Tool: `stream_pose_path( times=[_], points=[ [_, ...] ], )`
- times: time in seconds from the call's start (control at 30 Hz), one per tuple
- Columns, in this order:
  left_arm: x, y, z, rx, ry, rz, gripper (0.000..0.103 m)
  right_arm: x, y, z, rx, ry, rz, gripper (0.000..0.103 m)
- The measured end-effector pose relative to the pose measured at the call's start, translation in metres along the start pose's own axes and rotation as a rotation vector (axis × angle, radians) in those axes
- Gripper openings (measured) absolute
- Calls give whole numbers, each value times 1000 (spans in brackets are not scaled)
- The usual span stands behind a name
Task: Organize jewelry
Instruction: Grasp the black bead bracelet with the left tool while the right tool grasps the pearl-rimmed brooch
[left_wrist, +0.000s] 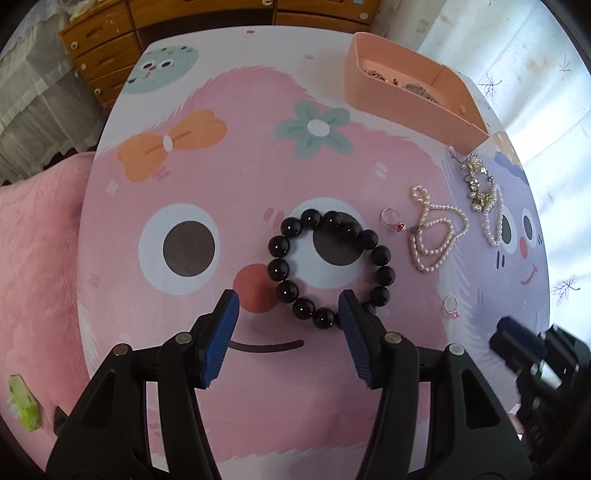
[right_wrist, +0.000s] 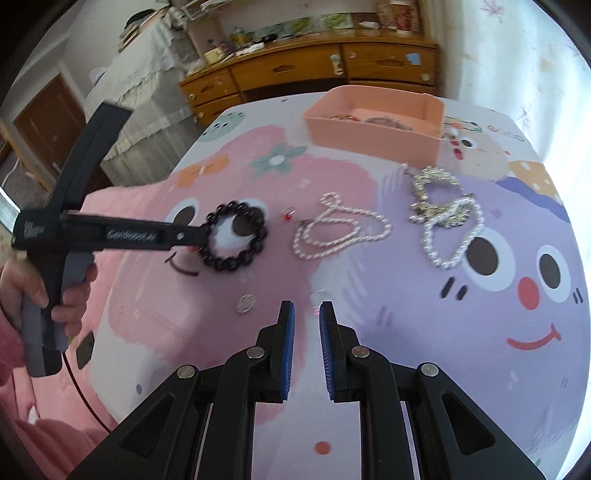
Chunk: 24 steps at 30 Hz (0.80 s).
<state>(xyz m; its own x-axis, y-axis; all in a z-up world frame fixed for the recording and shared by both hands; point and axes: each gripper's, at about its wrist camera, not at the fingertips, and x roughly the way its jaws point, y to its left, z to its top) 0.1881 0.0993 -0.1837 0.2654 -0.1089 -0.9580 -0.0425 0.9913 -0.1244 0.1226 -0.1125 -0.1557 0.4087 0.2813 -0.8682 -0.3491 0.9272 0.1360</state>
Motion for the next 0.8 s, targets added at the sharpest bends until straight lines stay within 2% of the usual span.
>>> stream_pose_path(
  times=[0.03, 0.1, 0.2, 0.3, 0.47, 0.57, 0.8],
  points=[
    [1, 1, 0, -2, 2, -2, 53, 2, 10, -2, -34, -3, -4, 29],
    [3, 2, 0, 0, 10, -4, 53, 6, 30, -7, -112, -16, -14, 35],
    [5, 2, 3, 1, 14, -18, 53, 15, 56, -10, -201, -23, -56, 35],
    [7, 1, 10, 8, 4, -37, 52, 28, 69, -7, -208, -12, -50, 35],
    [12, -1, 15, 42, -8, -24, 36, 52, 76, -1, -182, 9, -77, 35],
    [15, -1, 15, 58, -15, -41, 30, 60, 81, 0, -185, 11, -88, 35],
    [23, -2, 12, 123, -33, -30, 24, 71, 87, 1, -201, 26, -110, 26]
  ],
)
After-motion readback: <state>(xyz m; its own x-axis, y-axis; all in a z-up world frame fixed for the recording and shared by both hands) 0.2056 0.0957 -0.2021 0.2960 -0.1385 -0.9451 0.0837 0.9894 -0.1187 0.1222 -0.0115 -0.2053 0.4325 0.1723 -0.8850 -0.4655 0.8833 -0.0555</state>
